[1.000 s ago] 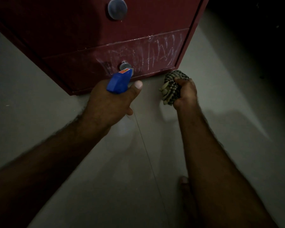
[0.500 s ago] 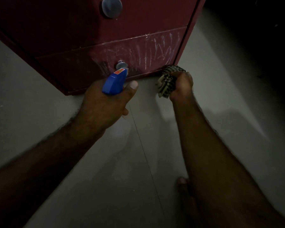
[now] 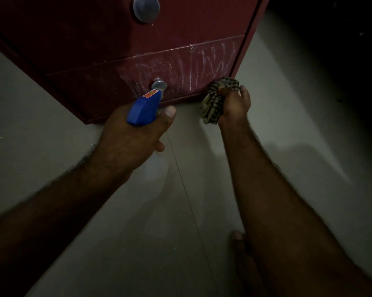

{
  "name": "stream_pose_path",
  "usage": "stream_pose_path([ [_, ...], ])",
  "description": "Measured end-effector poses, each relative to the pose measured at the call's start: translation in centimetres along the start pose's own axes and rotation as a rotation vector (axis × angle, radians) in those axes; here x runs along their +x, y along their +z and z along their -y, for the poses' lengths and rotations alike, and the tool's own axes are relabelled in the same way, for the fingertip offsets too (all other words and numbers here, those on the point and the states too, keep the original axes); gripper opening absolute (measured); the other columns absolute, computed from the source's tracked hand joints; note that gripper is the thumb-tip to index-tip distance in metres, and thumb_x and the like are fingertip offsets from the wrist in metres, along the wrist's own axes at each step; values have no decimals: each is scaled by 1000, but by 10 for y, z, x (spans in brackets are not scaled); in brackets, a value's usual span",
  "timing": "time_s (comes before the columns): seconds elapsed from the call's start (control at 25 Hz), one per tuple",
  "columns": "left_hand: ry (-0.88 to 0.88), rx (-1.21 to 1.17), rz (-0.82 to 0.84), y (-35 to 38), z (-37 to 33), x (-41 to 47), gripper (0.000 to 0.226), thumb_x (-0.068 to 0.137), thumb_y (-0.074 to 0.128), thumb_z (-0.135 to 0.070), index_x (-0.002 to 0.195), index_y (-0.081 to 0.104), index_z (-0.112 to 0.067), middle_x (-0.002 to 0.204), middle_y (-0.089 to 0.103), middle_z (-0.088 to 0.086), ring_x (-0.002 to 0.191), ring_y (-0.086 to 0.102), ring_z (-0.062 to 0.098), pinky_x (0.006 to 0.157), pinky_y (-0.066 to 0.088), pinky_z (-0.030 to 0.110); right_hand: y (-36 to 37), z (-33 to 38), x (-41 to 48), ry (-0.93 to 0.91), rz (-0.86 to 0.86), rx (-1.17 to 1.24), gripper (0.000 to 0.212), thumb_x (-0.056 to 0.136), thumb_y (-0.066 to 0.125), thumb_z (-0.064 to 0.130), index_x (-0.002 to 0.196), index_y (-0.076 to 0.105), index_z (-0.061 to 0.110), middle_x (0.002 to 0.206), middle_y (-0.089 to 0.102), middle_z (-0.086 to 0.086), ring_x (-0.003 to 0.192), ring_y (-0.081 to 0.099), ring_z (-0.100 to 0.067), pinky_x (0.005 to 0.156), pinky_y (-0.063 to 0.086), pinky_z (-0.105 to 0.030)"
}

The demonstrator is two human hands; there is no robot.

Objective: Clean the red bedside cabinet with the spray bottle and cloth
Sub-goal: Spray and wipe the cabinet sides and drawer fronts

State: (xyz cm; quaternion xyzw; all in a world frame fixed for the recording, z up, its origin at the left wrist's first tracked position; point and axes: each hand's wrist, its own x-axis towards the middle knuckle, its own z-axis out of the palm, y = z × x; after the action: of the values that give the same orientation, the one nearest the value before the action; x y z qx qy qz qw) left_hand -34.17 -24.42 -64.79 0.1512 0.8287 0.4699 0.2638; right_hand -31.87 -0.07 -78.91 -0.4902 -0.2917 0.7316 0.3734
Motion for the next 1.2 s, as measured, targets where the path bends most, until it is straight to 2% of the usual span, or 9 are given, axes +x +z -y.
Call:
stream_pose_path([
  [0.16, 15, 7, 10, -1, 1, -1, 30, 84, 63, -57, 100, 57, -34, 81, 71, 10, 50, 62, -3, 50, 43, 14, 6, -1, 9, 44, -37, -3, 69, 83, 69, -10, 148, 49, 1, 126, 67, -31, 92, 75, -41, 59, 64, -46],
  [0.24, 12, -2, 7, -2, 1, -2, 46, 81, 63, -60, 113, 59, -28, 80, 70, 6, 55, 65, 0, 56, 44, 20, 8, 7, 1, 7, -22, 51, 65, 84, 69, -10, 145, 51, 0, 123, 68, -30, 91, 75, -40, 60, 63, -45],
  [0.44, 20, 3, -3, -6, 1, -2, 49, 80, 63, -60, 115, 58, -26, 76, 70, 2, 59, 68, 3, 59, 45, 21, 7, 3, -5, 40, -22, 32, 51, 87, 64, -11, 136, 60, 2, 119, 71, -27, 96, 75, -43, 65, 65, -48],
  [0.6, 32, 6, -3, -7, 2, -4, 47, 80, 63, -60, 114, 59, -27, 76, 70, 4, 61, 69, 3, 61, 45, 22, 15, 18, -17, -10, 25, 185, 66, 85, 65, -11, 147, 51, 9, 127, 68, -28, 104, 72, -49, 78, 58, -71],
  [0.76, 19, 11, 22, -9, -2, -8, 45, 78, 60, -63, 114, 54, -36, 78, 71, 5, 62, 68, 0, 58, 44, 18, 12, 12, -17, 32, 12, 120, 71, 77, 70, -9, 145, 53, 5, 122, 70, -28, 98, 74, -46, 74, 61, -67],
  [0.88, 26, 18, 33, -10, -3, -11, 28, 77, 58, -65, 96, 52, -45, 78, 72, 7, 65, 70, 5, 60, 44, 21, 20, 14, -19, 31, -25, 44, 58, 81, 65, -9, 137, 59, 5, 118, 71, -30, 95, 75, -45, 71, 64, -60],
  [0.96, 24, 25, 44, -11, -4, -12, 27, 73, 56, -67, 88, 47, -47, 77, 72, 7, 66, 70, 4, 61, 45, 23, 28, 30, -30, -24, 14, 138, 65, 85, 64, -12, 145, 54, 11, 124, 70, -24, 102, 74, -42, 78, 64, -59],
  [1.08, 33, 14, 34, -11, -5, -12, 28, 71, 57, -67, 88, 48, -46, 78, 72, 8, 63, 69, 2, 62, 46, 24, 23, 37, -34, -54, 51, 225, 76, 86, 68, -13, 152, 48, 17, 126, 70, -18, 106, 73, -38, 83, 63, -57],
  [1.2, 49, -14, 35, -12, -4, -13, 28, 76, 61, -64, 93, 52, -45, 79, 72, 9, 65, 71, 9, 64, 50, 27, 16, 18, -28, 47, -15, 123, 70, 79, 71, -9, 146, 54, 6, 122, 71, -24, 102, 74, -43, 77, 63, -59],
])
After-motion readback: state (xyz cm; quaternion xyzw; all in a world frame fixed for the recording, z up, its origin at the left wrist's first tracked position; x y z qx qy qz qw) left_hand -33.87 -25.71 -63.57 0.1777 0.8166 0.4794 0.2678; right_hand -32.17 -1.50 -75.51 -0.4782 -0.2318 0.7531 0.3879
